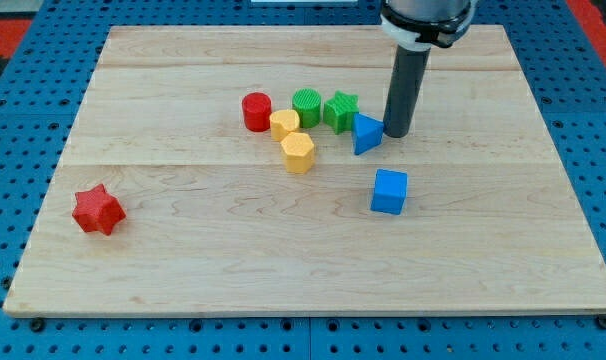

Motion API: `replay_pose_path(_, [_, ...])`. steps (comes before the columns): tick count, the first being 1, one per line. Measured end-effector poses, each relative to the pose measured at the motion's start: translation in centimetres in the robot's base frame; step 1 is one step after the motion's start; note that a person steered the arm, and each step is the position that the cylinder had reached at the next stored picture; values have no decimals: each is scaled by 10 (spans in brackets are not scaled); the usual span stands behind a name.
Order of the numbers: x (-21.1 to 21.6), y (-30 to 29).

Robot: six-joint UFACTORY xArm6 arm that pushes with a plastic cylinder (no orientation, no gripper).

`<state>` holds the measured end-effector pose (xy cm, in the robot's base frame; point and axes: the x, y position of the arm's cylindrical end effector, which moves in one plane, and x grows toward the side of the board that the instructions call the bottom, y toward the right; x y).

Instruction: Slide the blue cube and red star into the group of blocks

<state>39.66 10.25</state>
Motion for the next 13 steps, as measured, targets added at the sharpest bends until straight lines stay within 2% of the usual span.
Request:
replay_pose_path(1, [12, -17])
replay_pose_path(2, [23, 36])
replay_pose_path(3, [86, 99])
replay_pose_path(4, [120, 64])
replay_pose_path(6, [87, -43])
replay_pose_path(7, [66, -53])
replay_pose_path(8, [109, -46])
replay_pose_path(10, [201, -243])
replay_pose_path(11, [165, -339])
replay_pose_path(12, [98, -333])
replay_pose_path(13, [69, -311])
